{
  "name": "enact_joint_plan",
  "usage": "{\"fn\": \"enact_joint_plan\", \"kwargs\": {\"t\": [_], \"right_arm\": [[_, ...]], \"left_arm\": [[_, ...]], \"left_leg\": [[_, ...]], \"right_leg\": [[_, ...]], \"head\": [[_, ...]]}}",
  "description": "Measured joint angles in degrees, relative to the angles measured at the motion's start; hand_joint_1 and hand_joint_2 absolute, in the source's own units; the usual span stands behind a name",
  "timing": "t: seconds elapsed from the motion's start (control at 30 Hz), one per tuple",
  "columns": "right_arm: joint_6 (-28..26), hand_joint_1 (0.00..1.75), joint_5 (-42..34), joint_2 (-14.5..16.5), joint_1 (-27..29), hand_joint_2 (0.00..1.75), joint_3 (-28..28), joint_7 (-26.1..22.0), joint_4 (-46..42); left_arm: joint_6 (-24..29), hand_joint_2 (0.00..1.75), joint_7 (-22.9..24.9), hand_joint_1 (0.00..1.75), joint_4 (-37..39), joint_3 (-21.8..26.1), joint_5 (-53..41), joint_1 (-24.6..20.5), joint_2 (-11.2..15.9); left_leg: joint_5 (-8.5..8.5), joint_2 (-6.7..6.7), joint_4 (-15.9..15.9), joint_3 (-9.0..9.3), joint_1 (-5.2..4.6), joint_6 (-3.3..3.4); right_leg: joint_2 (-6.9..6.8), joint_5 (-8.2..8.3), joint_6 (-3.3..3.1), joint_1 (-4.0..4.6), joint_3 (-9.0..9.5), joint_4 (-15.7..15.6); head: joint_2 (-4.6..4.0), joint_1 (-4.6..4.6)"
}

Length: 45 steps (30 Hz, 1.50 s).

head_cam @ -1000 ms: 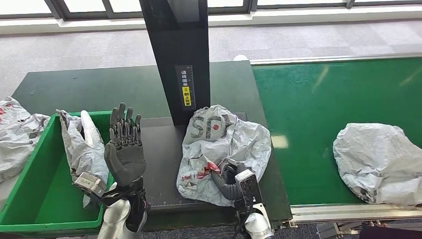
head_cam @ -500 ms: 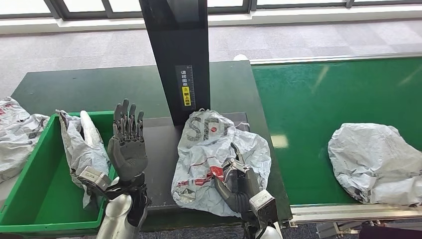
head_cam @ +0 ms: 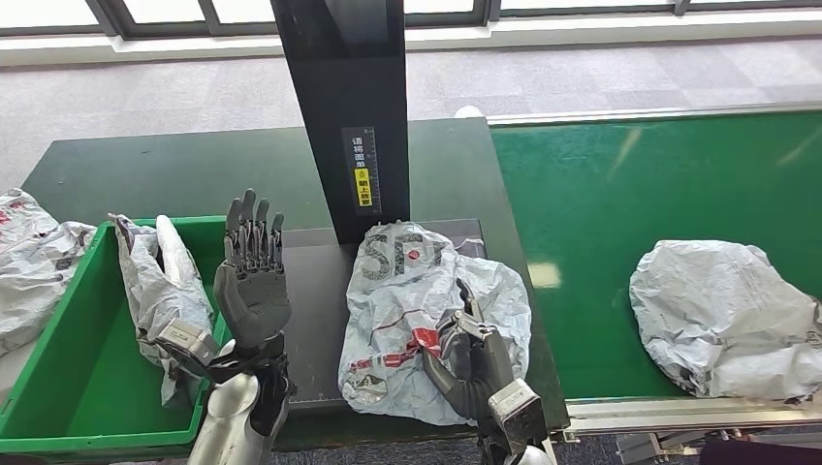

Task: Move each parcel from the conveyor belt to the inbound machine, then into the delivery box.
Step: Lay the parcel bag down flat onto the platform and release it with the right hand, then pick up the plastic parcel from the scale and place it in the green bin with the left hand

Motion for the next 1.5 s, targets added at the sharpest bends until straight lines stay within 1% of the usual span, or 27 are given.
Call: {"fn": "enact_joint_plan", "kwargs": {"t": [0.13, 0.23, 0.33, 0.4, 0.53, 0.57, 0.63, 0.77, 0.9, 1.27, 1.4, 1.5], "right_arm": [[0.0, 0.00, 0.7, 0.0, 0.0, 0.00, 0.0, 0.0, 0.0], [-1.2, 0.00, 3.7, 0.0, -0.1, 0.00, -0.2, 0.5, 0.3], [-4.5, 0.00, 8.1, 0.1, -0.2, 0.00, -1.1, 1.9, 1.5], [-8.0, 0.00, 11.4, 0.1, -0.1, 0.00, -1.8, 3.4, 2.1], [-17.3, 0.00, 20.0, 0.4, 0.0, 0.00, -2.5, 6.9, 2.7], [-19.0, 0.00, 21.4, 0.5, 0.1, 0.00, -2.5, 7.5, 2.7], [-20.6, 0.00, 22.8, 0.6, 0.1, 0.00, -2.5, 8.3, 2.8], [-20.2, 0.00, 22.1, 0.8, 0.0, 0.00, -2.5, 8.5, 3.2], [-19.7, 0.00, 21.5, 1.0, -0.3, 0.00, -2.5, 8.4, 3.7], [-19.2, 0.00, 21.3, 1.1, -1.1, 0.00, -2.5, 8.1, 4.6], [-17.0, 0.00, 18.8, 1.1, -1.1, 0.00, -2.5, 6.7, 4.6], [-15.2, 0.00, 15.6, 1.1, -1.1, 1.31, -2.5, 4.1, 4.4]], "left_arm": [[0.1, 0.00, 0.0, 0.00, 0.1, 0.0, -0.1, -0.1, 0.0], [1.4, 0.00, 0.0, 0.00, 0.4, 0.0, -0.8, -0.3, 0.0], [4.0, 0.00, 0.0, 0.00, 0.9, 0.0, -1.6, -0.3, 0.0], [5.4, 0.00, 0.0, 0.00, 1.2, 0.0, -1.8, -0.3, 0.1], [9.7, 0.00, 0.1, 0.00, 1.9, 0.0, -1.7, 0.0, 0.1], [11.0, 0.00, 0.2, 0.00, 2.0, 0.0, -1.5, 0.2, 0.1], [13.4, 0.00, 0.4, 0.00, 1.9, 0.0, -1.1, 1.1, 0.1], [17.0, 0.00, 1.5, 0.00, 0.9, 0.0, -0.9, 3.1, 0.1], [19.1, 0.00, 2.6, 0.00, -0.3, 0.0, -1.0, 4.4, -0.1], [20.0, 0.00, 3.0, 0.00, -1.9, 0.0, -0.9, 5.9, -0.2], [20.6, 0.00, 3.1, 0.00, -2.0, 0.0, -1.1, 5.9, -0.2], [21.5, 0.00, 2.0, 0.00, -1.9, 0.0, -2.0, 5.8, -0.4]], "left_leg": [[0.00, 0.00, 0.0, 0.00, 0.00, 0.00], [0.00, 0.00, 0.0, 0.00, 0.00, 0.00], [0.00, -0.01, 0.0, -0.01, 0.00, 0.00], [0.00, -0.02, 0.0, -0.01, 0.00, 0.00], [0.00, -0.01, 0.0, -0.02, 0.00, 0.00], [0.00, -0.01, 0.0, -0.02, 0.00, 0.00], [-0.01, 0.00, 0.0, -0.02, 0.00, 0.00], [-0.02, 0.00, 0.0, -0.03, 0.00, 0.02], [-0.02, 0.00, 0.0, -0.04, 0.00, 0.02], [-0.02, -0.01, 0.0, -0.03, 0.00, 0.02], [-0.02, -0.01, 0.0, -0.03, 0.00, 0.02], [-0.02, -0.01, 0.0, -0.03, 0.00, 0.02]], "right_leg": [[0.00, 0.00, 0.00, 0.00, 0.00, 0.0], [0.00, 0.00, 0.00, 0.00, 0.00, 0.0], [0.00, 0.00, 0.00, 0.00, 0.01, 0.0], [-0.01, 0.00, 0.00, 0.00, 0.01, 0.0], [0.00, 0.00, 0.00, 0.00, 0.01, 0.0], [0.00, 0.00, 0.00, 0.00, 0.01, 0.0], [0.00, 0.00, 0.00, 0.00, 0.00, 0.0], [0.00, -0.02, 0.00, 0.00, -0.01, 0.0], [0.00, -0.02, 0.00, 0.00, -0.01, 0.0], [0.00, -0.01, 0.00, 0.00, 0.00, 0.0], [0.00, -0.01, 0.00, 0.00, -0.01, 0.0], [0.00, -0.01, 0.00, 0.00, -0.01, 0.0]], "head": [[0.00, 0.00], [0.00, 0.00], [0.00, 0.00], [0.00, 0.00], [0.00, 0.00], [0.00, 0.00], [0.00, 0.00], [0.00, 0.00], [0.00, 0.00], [0.00, 0.00], [0.00, 0.00], [0.00, 0.00]]}}
